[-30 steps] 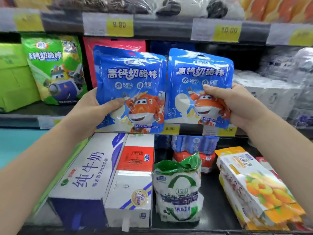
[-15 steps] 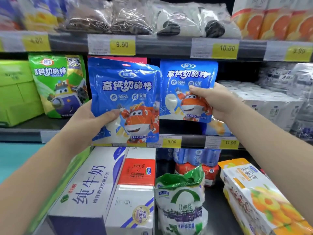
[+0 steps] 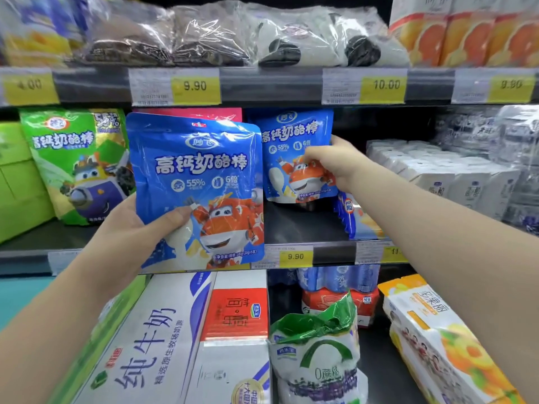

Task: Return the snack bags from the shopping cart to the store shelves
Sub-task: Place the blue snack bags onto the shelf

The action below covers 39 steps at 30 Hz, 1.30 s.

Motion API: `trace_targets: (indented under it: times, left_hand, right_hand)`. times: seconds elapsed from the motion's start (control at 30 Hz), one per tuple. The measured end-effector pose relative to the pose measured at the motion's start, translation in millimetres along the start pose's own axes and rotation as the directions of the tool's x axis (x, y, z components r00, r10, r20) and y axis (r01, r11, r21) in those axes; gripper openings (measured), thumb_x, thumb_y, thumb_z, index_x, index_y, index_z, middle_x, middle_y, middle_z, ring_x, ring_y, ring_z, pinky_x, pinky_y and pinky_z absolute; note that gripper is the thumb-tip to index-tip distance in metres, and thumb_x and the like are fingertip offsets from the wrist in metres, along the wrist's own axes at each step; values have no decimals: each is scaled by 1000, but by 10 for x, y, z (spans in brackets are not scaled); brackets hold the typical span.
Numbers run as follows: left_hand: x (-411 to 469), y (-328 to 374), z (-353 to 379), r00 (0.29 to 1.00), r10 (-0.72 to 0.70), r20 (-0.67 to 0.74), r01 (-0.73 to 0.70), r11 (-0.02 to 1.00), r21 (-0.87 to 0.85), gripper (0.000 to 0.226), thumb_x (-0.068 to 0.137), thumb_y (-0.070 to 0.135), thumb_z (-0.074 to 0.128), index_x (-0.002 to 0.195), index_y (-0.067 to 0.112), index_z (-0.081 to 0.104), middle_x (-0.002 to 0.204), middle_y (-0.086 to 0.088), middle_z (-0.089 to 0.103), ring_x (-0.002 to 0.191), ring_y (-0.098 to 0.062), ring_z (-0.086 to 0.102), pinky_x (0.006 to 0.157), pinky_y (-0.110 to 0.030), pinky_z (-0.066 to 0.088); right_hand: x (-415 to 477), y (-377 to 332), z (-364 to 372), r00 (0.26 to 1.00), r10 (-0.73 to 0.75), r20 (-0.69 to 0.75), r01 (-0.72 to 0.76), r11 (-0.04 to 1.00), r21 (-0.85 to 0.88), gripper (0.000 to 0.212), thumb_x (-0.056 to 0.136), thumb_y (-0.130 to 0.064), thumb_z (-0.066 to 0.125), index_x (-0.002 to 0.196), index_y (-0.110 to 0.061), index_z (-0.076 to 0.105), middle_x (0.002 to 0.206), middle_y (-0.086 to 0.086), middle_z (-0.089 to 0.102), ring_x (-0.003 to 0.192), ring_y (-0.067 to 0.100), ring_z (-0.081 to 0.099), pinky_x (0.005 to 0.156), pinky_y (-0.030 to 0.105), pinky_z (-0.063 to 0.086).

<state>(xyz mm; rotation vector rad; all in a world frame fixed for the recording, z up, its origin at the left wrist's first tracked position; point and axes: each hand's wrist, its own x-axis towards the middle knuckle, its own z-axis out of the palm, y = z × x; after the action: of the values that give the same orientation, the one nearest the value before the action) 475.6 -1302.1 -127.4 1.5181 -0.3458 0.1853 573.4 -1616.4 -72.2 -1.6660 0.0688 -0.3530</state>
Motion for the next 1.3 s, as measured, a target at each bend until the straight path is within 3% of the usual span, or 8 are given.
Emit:
trace_targets:
  times: [0.2, 0.3, 0.4, 0.5, 0.6, 0.83, 1.03, 1.3]
  left_hand:
    - [1, -15, -34, 1000, -19, -13, 19, 1000, 4, 35, 80, 27, 75, 114, 20, 65, 100, 0, 77, 88, -23, 75, 62, -28, 61]
    - [-14, -29, -35, 1000, 6, 3, -6, 1000, 22, 50, 67, 44, 85, 109, 24, 67, 98, 1, 78, 83, -18, 76, 58, -24, 58]
    - [-18, -20, -4, 1000, -8, -14, 8, 1000, 14, 34, 78, 28, 76, 110, 21, 65, 93, 2, 78, 78, -16, 75, 55, -22, 57]
    - [-39, -13, 17, 1000, -17, 11, 17, 1000, 15, 43, 76, 33, 82, 113, 19, 64, 97, 0, 78, 84, -21, 76, 59, -26, 58]
    - [-43, -32, 6, 999, -29, 34, 28, 999, 39, 70, 54, 49, 86, 115, 21, 65, 103, -2, 77, 89, -25, 75, 64, -33, 61]
    - [-77, -7, 113, 998, -70, 2, 70, 997, 43, 40, 73, 35, 78, 110, 25, 64, 97, 0, 78, 85, -25, 76, 77, -49, 60]
    - [-115, 12, 122, 998, -57, 33, 56, 998, 40, 67, 50, 52, 83, 111, 28, 67, 104, -2, 77, 90, -28, 75, 84, -54, 57]
    - [-136, 53, 354, 996, -60, 60, 61, 998, -11, 28, 85, 20, 70, 112, 23, 64, 101, -2, 77, 91, -28, 75, 82, -47, 58]
  right_hand:
    - [158, 96, 172, 996, 48, -77, -53, 997, -57, 23, 80, 4, 66, 96, -12, 65, 90, 6, 71, 83, 22, 69, 66, 29, 57]
    - [228, 168, 225, 988, 51, -145, -63, 995, -80, 24, 80, 6, 68, 96, -13, 65, 100, 7, 71, 92, 23, 69, 81, 38, 61]
    - [313, 209, 259, 978, 26, -205, -49, 993, -106, 36, 77, 3, 74, 110, -10, 67, 112, 8, 72, 103, 25, 69, 93, 43, 59]
    - [386, 251, 299, 969, -4, -249, -44, 981, -190, 47, 74, -6, 79, 118, -11, 65, 115, 6, 72, 106, 25, 68, 95, 43, 58]
    - [428, 298, 341, 953, -16, -303, -56, 972, -227, 46, 76, -12, 79, 120, -12, 64, 118, 7, 71, 109, 27, 68, 96, 44, 57]
    - [375, 260, 350, 932, 14, -363, -65, 989, -129, 41, 88, -5, 65, 128, -8, 54, 125, 9, 65, 115, 28, 63, 91, 36, 54]
    - [223, 224, 295, 930, -99, -354, 30, 981, -194, 63, 89, -2, 63, 147, -13, 38, 131, 8, 62, 121, 26, 60, 97, 38, 54]
    - [-40, 151, 134, 909, -247, -337, 155, 948, -277, 74, 89, 1, 60, 156, -12, 30, 147, 8, 50, 134, 21, 51, 101, 26, 44]
